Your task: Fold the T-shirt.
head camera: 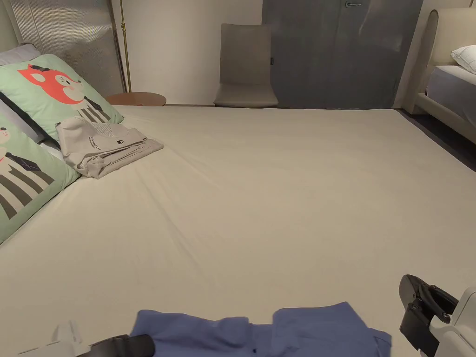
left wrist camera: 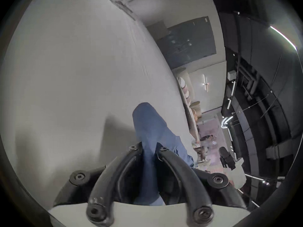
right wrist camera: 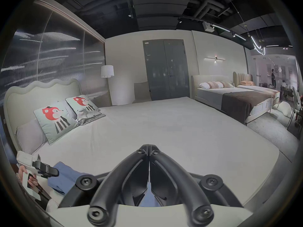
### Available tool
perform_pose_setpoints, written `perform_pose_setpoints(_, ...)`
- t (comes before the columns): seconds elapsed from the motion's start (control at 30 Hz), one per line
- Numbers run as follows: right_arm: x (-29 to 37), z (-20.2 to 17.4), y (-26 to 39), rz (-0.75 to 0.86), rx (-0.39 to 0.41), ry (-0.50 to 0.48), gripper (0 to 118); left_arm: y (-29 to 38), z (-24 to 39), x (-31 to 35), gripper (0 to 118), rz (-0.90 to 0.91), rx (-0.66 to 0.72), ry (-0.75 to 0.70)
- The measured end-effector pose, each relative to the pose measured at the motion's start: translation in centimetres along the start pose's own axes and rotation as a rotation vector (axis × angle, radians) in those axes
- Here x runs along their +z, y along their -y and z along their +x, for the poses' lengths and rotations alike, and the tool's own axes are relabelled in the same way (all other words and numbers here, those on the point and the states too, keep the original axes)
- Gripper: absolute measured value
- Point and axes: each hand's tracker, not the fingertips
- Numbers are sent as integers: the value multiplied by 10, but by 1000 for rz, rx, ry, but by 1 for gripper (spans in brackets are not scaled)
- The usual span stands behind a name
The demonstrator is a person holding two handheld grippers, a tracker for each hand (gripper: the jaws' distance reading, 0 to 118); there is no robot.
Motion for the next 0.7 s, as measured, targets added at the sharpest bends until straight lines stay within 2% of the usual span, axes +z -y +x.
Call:
perform_pose_setpoints(0.17,-2,-1,4,-2,-18,-17,1,0,-2,56,7,119,57,-114)
perform_pose_setpoints(0.33,-5,-5,8,-16,-26,-48,1,-1,41,67,7,152,17,-68)
perform_pose_setpoints(0.47,-5,-5,9,-11,-32,-65,1,6,113,25,7,73,-93,53)
perform_pose_setpoints(0.53,-2,-2,9,-6,-40,-66,1,-3,116,-5,7,18,-119,102)
perform_pose_setpoints(0.7,10,16,9,10,-65,-36,1,25,161,-107,7,-148,-200,66)
